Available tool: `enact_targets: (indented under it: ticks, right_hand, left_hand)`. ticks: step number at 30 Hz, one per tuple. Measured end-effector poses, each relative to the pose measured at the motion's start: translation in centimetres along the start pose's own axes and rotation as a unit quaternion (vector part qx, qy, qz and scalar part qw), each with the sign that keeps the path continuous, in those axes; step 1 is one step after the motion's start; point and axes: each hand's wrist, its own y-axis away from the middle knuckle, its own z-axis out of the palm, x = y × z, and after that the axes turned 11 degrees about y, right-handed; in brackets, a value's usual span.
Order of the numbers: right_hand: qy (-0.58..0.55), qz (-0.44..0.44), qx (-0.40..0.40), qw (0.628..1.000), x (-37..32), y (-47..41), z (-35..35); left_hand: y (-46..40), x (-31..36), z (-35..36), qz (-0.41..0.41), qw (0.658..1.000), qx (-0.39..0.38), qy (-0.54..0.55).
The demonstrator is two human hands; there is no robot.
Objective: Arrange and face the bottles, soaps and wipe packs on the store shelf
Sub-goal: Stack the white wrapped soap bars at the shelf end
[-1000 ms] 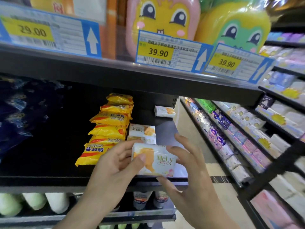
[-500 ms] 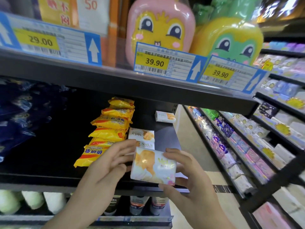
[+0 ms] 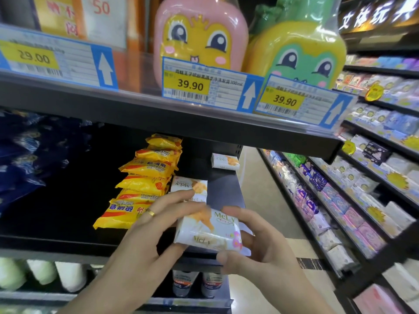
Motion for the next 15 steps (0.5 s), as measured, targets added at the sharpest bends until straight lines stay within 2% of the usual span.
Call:
enact_targets:
  ticks: [10, 15]
  right_hand:
    - [0.011, 0.018, -0.023, 1.000, -0.74, 0.43, -0.22]
    - [0.028, 0.031, -0.032, 0.999, -0.95, 0.38, -0.13]
  left_hand:
    - [0.36, 0.31, -0.13, 0.000, 1.000, -0.010, 0.011]
    - [0.57, 0.56, 0.21, -0.067, 0.996, -0.016, 0.064]
